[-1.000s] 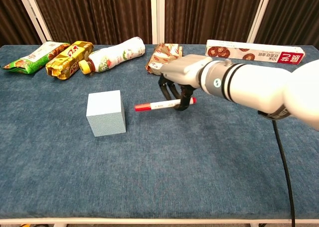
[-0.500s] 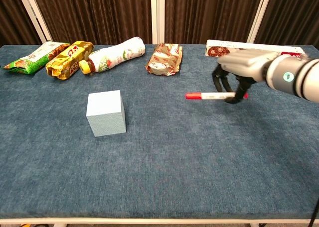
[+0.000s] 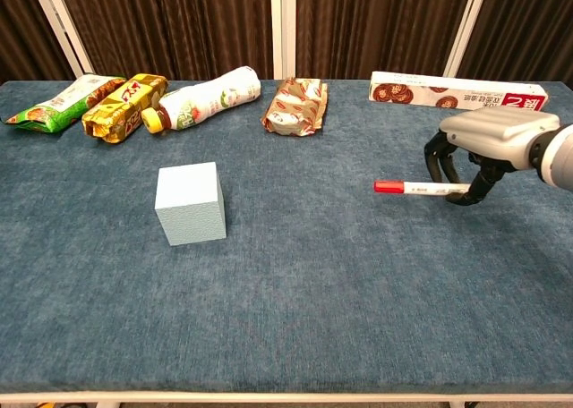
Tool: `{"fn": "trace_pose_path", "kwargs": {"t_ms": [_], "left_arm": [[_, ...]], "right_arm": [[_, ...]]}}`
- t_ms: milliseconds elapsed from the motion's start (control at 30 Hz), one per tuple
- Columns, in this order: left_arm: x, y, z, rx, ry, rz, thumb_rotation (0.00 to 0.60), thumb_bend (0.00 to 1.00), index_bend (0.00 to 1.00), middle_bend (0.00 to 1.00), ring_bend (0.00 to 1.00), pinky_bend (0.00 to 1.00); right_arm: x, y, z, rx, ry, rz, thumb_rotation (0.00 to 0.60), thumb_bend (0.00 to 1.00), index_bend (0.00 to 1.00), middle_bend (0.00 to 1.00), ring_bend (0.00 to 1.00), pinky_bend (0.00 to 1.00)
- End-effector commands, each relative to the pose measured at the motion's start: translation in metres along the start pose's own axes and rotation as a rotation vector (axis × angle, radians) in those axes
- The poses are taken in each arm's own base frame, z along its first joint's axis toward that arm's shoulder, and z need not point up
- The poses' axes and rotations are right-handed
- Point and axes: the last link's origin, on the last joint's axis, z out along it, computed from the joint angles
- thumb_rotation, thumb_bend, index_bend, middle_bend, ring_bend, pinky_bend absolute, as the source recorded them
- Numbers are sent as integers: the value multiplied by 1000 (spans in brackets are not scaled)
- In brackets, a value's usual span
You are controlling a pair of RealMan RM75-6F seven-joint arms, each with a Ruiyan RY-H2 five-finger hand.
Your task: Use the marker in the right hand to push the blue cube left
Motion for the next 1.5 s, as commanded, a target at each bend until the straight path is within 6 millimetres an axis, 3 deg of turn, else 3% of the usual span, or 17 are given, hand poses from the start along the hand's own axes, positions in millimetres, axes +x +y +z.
{"fn": "trace_pose_path", "kwargs": {"t_ms": [33, 500, 733, 1033, 1500], "left_arm": [[0, 0, 1, -1, -1, 1, 600, 49, 112, 19, 0, 0], [0, -1, 4, 2, -3, 2, 600, 49, 112, 19, 0, 0], [0, -1, 4, 1, -4, 2, 600, 49, 113, 19, 0, 0], [1, -1, 4, -1, 0, 0, 600, 49, 113, 19, 0, 0], [2, -1, 4, -3, 3, -2, 600, 49, 113, 19, 0, 0]], "right_arm": [[-1, 3, -3, -5, -3, 0, 600, 276, 661, 657, 1000, 1000], [-16, 11, 4, -28, -48, 24, 600, 211, 660, 651, 1000, 1000], [-14, 12, 5, -19, -33, 54, 600, 0, 612, 603, 1000, 1000], [-15, 14, 5, -5, -41, 52, 600, 0, 554, 559, 1000, 1000], [-10, 16, 4, -3, -30, 56, 426, 0, 503, 513, 1000, 1000]]}}
